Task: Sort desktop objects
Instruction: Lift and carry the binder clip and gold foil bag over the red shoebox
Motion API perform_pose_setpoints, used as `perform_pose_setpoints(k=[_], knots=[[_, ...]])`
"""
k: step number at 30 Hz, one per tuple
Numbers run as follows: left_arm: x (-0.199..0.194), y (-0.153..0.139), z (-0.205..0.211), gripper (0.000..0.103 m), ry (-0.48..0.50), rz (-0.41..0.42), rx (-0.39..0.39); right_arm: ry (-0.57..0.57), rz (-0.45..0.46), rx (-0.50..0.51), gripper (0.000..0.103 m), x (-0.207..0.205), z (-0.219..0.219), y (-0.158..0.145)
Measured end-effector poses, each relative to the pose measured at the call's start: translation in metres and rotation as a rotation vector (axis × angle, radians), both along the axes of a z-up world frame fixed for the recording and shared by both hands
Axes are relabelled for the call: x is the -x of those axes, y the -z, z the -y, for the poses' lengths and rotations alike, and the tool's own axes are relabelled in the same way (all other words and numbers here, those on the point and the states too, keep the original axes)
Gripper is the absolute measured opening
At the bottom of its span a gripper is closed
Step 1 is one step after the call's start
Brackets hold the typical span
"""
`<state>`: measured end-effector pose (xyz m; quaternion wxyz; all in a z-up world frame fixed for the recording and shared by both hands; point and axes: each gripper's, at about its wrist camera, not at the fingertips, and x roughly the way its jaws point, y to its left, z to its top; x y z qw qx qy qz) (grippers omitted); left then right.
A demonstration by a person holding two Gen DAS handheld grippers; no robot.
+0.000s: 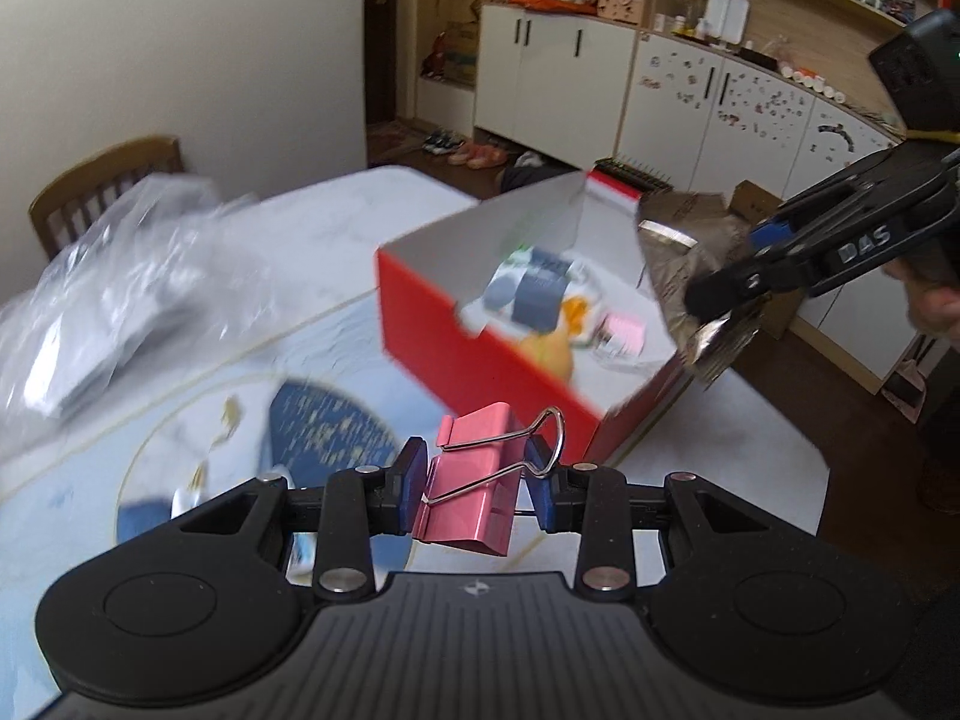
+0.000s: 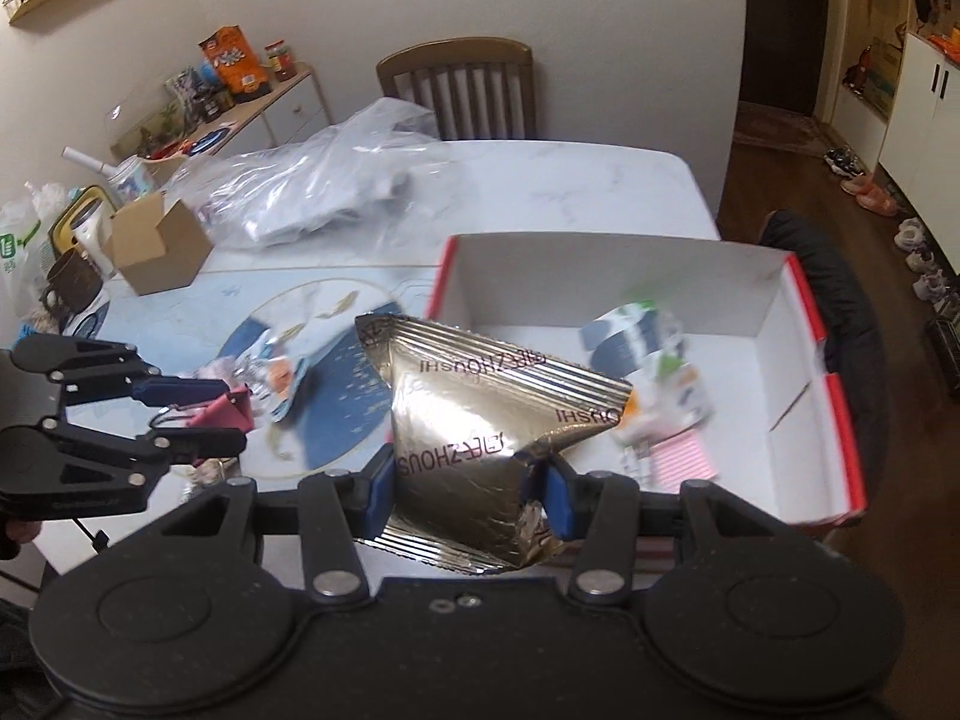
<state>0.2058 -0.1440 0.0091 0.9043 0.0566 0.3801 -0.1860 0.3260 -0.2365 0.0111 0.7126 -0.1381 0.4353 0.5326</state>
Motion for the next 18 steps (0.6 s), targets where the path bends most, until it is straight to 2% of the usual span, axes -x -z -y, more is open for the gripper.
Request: perform_pose_setpoints(k=[8,18], knots=[[-0.034,-0.014,0.047,0.034,0.066,0.035,-0.036,0.021,0.009,0.019,0.047,-0.042,0.004,0.005],[-0.080,-0.007,0.090,0.034,0.109,0.010,-0.066,0.051,0.038,0.058,0.047,-0.086,-0.004,0.025]])
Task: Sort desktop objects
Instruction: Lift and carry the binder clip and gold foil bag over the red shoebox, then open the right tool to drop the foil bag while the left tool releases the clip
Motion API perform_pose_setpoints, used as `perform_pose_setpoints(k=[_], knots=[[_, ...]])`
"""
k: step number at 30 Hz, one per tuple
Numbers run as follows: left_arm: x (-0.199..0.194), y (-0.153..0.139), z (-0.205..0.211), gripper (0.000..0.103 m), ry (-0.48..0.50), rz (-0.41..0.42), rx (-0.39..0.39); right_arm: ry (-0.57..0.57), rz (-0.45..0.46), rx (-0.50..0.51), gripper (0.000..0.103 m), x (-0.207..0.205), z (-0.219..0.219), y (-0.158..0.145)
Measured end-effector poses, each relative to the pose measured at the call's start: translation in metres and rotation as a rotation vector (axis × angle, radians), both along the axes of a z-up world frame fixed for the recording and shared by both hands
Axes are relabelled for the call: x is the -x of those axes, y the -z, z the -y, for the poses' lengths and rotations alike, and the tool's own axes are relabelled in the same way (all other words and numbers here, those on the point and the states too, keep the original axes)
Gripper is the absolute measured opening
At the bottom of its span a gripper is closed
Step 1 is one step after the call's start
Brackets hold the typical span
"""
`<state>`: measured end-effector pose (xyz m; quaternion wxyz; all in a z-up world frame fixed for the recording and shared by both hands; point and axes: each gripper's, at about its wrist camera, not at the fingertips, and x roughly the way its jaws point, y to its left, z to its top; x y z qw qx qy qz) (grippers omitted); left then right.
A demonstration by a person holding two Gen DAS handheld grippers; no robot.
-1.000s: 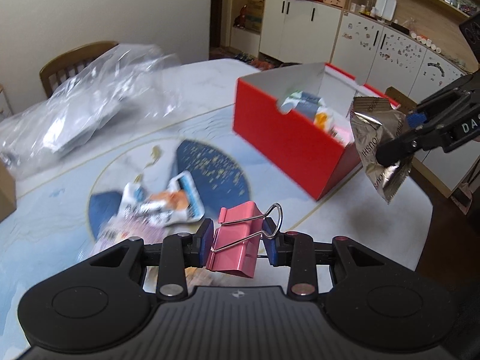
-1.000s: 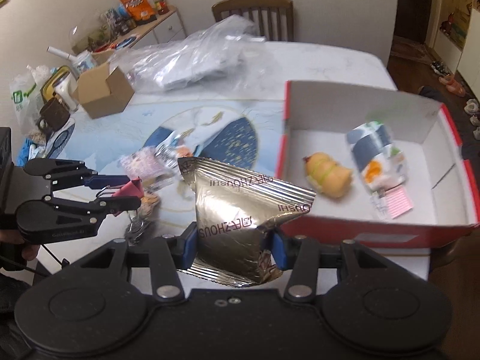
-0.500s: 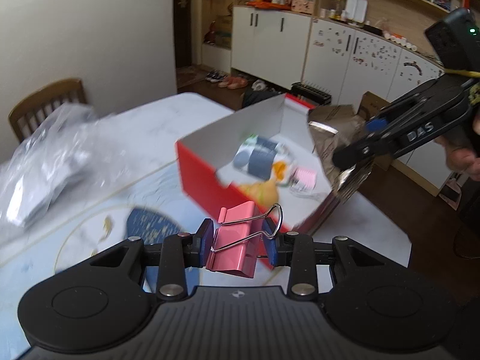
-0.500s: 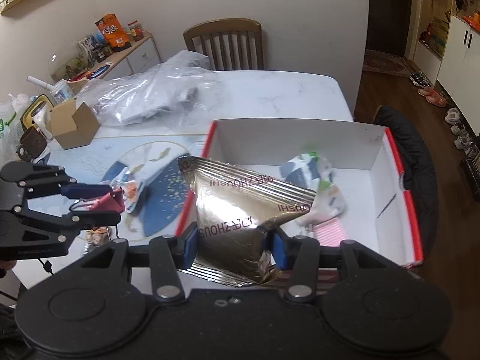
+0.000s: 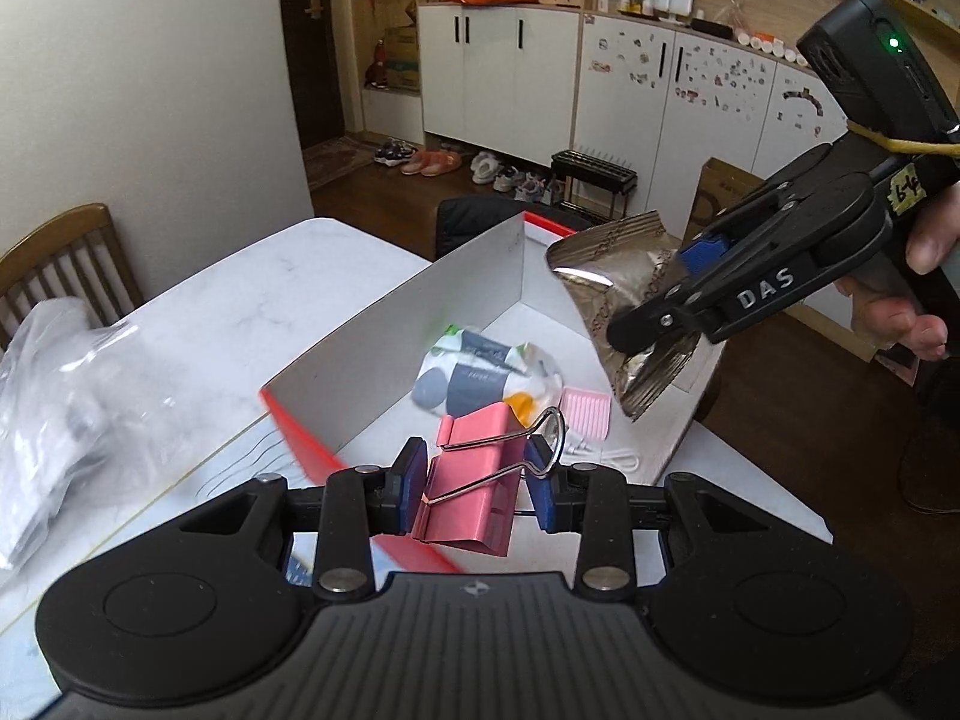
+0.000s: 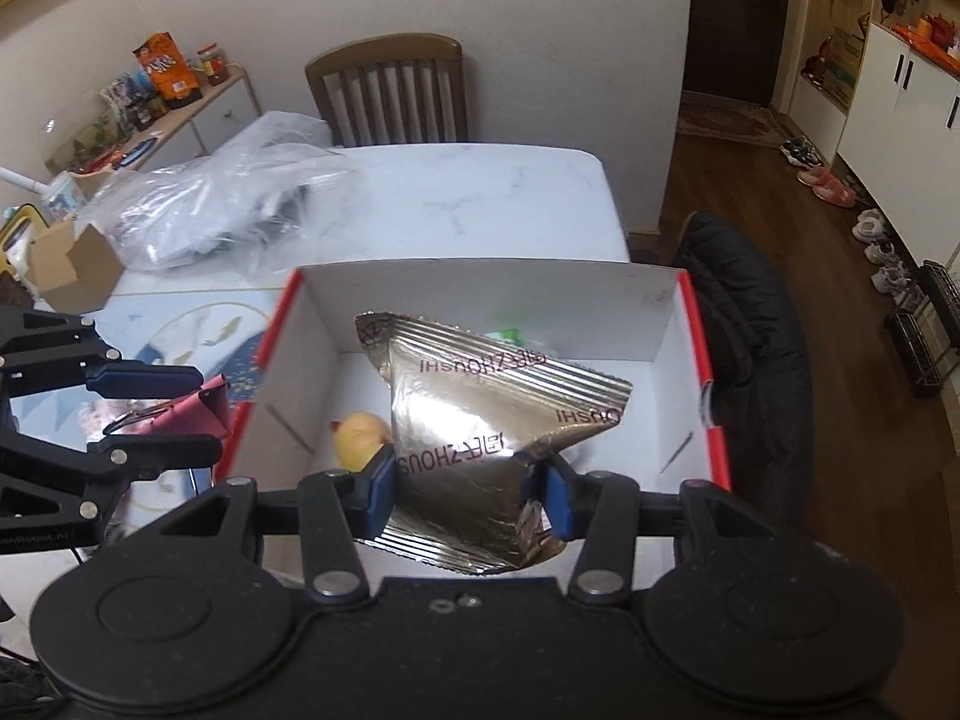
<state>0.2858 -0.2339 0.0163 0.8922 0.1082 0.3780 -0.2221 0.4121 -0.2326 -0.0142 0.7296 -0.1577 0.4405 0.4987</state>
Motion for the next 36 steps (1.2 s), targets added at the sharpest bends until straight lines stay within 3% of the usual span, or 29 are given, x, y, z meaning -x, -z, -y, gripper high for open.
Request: perform_pose_setpoints(k=[15,28,36], knots=[[-0.049,0.048,0.053,0.034,0.080,-0.118,-0.071,-0.015,-0.019,0.153,0.047,-0.030,-0.013,0.057],[-0.078,0.080,0.069,0.034,0.097,-0.233,-0.088,-0.075,-0.022,0.234,0.047,-0.037,-0.030,0.087],[-0.082,0.093,0.079,0.034,0.137,-0.263,-0.103,-0.136,-0.034,0.267,0.048,-0.032,-0.033,0.100]])
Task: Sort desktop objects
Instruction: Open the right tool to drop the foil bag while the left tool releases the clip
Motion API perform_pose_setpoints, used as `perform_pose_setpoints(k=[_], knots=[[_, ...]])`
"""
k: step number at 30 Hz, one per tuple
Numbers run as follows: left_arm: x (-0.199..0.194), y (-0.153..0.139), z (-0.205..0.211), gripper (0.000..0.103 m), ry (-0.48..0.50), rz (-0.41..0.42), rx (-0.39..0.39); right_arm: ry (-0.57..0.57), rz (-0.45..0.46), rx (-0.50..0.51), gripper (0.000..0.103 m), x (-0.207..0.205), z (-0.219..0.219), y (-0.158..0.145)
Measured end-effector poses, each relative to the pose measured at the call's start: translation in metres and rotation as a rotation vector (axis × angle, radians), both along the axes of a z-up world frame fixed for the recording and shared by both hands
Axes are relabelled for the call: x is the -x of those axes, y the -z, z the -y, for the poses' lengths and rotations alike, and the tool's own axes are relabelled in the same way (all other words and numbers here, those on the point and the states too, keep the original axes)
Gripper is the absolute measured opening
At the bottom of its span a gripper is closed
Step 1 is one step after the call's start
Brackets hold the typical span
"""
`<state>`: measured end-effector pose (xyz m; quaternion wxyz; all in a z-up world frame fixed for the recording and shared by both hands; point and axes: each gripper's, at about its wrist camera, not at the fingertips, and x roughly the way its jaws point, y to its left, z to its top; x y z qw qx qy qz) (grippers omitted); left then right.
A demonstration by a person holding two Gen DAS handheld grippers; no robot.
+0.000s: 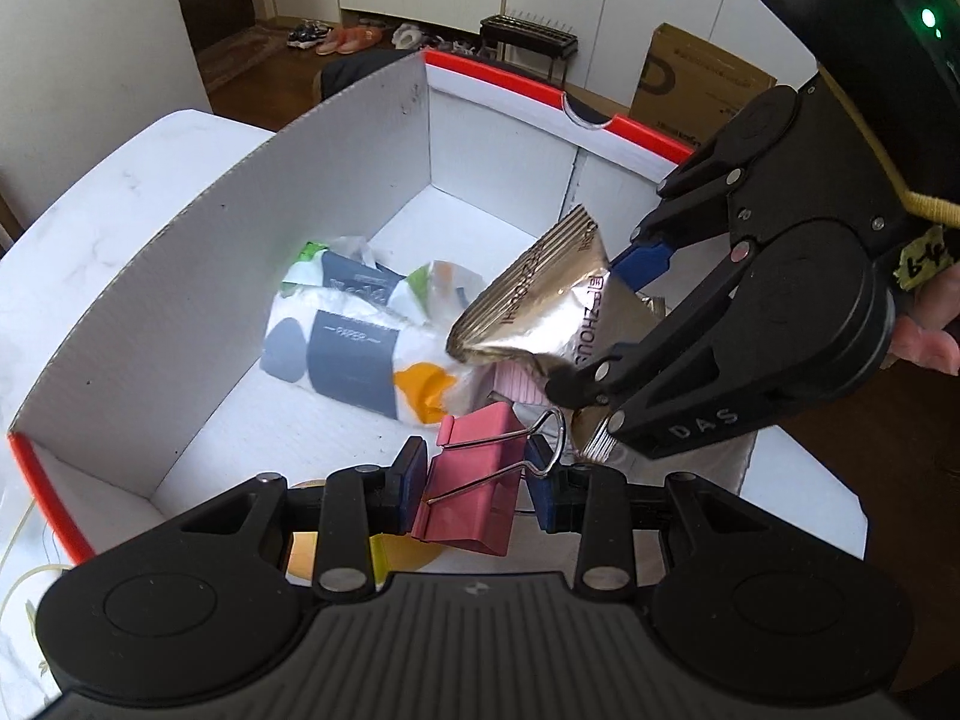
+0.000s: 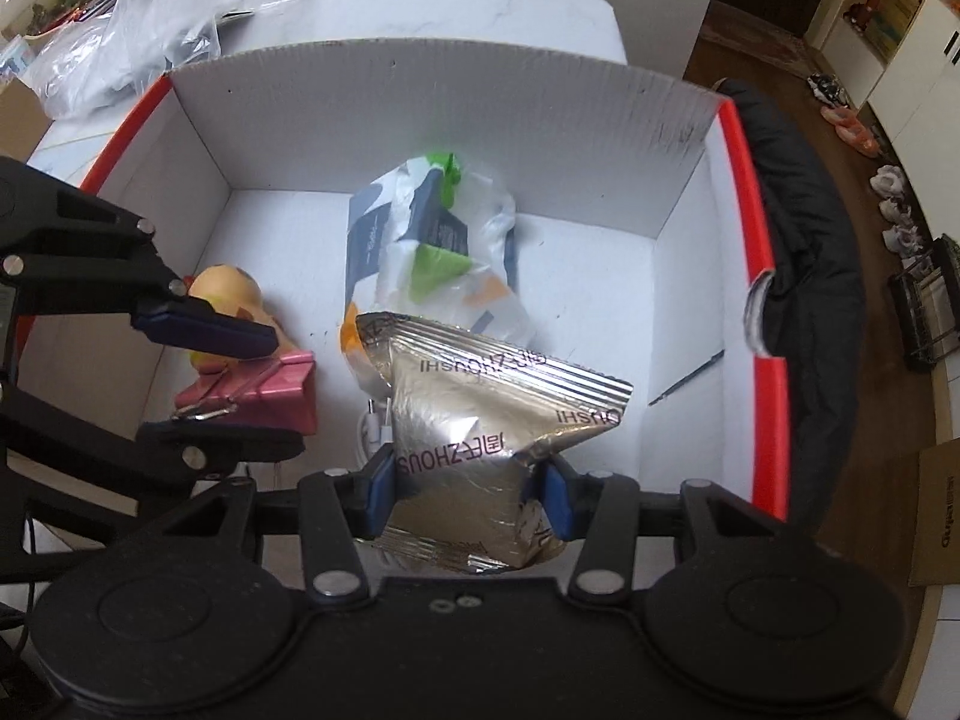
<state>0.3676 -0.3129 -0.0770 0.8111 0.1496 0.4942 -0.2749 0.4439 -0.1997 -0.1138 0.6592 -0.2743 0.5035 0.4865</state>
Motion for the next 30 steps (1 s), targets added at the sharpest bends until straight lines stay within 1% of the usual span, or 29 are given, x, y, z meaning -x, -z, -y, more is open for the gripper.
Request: perform_pose_setpoints(k=[7,12,15,17,19,21,23,24,25,30], knots=[[-0.005,0.004,0.006,0.034,0.009,-0.014,-0.003,0.009,-0.029,-0.006,0.050,-0.006,0.001,0.003],[-0.005,0.005,0.006,0.034,0.013,-0.015,0.002,0.019,-0.030,-0.019,0.056,-0.009,0.004,0.002],[-0.004,0.004,0.004,0.035,0.011,-0.013,0.008,0.012,-0.032,-0.036,0.062,-0.009,0.005,-0.004],[-0.002,0.002,0.002,0.035,0.008,-0.011,0.011,0.009,-0.023,-0.044,0.063,-0.007,0.006,-0.008],[0.000,-0.001,0.000,0.037,0.004,-0.003,0.016,0.008,-0.012,-0.053,0.064,-0.006,0.007,-0.013],[0.002,-0.004,-0.003,0.039,-0.005,0.005,0.022,0.008,-0.004,-0.067,0.067,-0.007,0.011,-0.020],[0.005,-0.009,-0.006,0.044,-0.020,0.017,0.032,0.011,0.007,-0.079,0.069,-0.008,0.014,-0.025],[0.008,-0.012,-0.007,0.049,-0.028,0.025,0.039,0.012,0.015,-0.084,0.069,-0.008,0.015,-0.028],[0.009,-0.015,-0.009,0.051,-0.034,0.032,0.049,0.014,0.016,-0.091,0.069,-0.009,0.017,-0.032],[0.022,-0.034,-0.015,0.051,-0.059,0.072,0.087,0.018,0.012,-0.142,0.069,-0.004,0.027,-0.049]])
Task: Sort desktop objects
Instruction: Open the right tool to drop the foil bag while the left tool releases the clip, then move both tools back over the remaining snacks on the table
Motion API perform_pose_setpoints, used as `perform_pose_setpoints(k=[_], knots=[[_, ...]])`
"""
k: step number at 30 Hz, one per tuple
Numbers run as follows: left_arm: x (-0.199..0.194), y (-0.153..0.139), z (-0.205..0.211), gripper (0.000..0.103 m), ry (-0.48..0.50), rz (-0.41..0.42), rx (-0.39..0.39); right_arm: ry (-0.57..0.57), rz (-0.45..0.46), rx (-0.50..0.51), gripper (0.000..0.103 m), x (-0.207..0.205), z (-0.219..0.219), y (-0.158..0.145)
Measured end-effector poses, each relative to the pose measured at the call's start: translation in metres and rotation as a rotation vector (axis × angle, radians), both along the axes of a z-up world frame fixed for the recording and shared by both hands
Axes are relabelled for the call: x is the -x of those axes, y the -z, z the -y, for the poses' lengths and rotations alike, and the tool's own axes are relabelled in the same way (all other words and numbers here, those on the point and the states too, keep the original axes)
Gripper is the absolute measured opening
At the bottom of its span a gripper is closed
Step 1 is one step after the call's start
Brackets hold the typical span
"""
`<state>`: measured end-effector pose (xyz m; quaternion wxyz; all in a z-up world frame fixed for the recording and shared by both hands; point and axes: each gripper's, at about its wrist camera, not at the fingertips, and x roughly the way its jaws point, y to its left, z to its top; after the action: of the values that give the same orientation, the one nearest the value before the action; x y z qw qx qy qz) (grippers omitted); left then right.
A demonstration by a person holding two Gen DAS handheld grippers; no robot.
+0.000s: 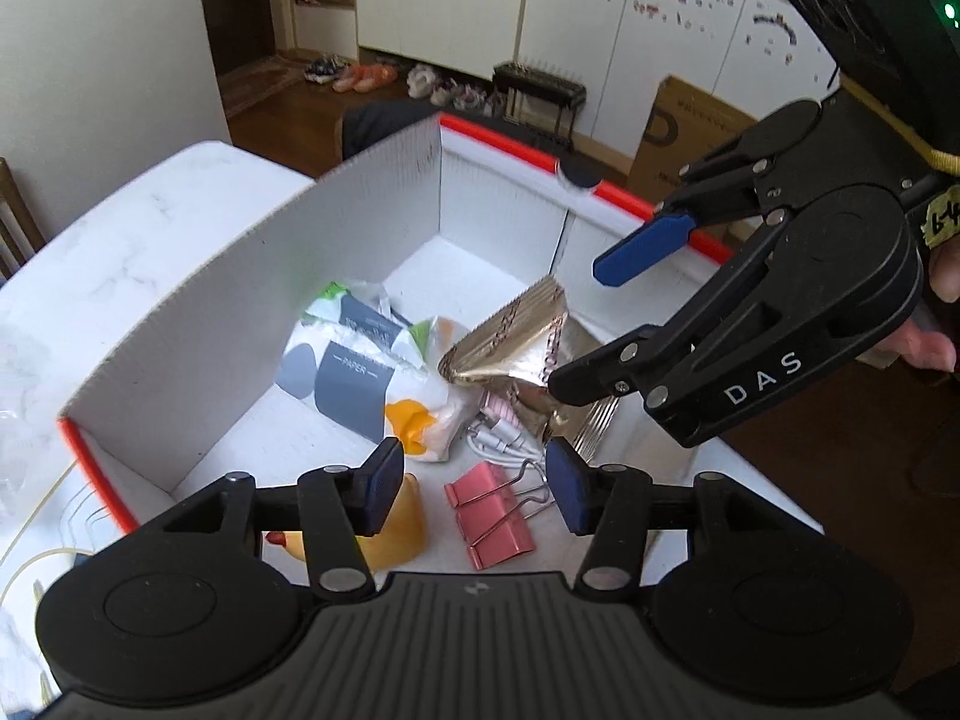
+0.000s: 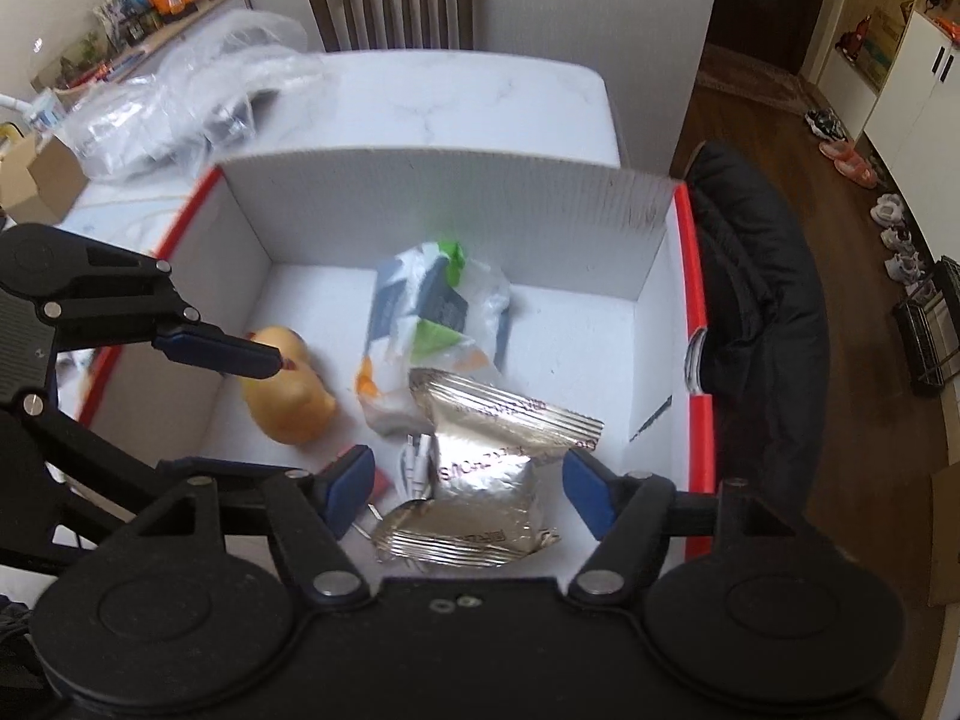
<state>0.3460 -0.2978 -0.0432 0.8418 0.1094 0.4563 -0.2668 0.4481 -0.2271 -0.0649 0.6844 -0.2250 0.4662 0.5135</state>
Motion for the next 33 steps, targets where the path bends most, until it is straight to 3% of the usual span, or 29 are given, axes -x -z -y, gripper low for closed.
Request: perform_pose_setpoints(k=[12,33], knots=[[0.044,-0.039,-0.032,0.051,-0.107,0.085,0.077,-0.013,0.026,-0.103,0.075,0.031,0.021,-0.036],[0.114,-0.051,-0.118,0.077,-0.221,0.115,0.105,-0.082,0.029,-0.182,0.089,0.108,0.005,-0.064]])
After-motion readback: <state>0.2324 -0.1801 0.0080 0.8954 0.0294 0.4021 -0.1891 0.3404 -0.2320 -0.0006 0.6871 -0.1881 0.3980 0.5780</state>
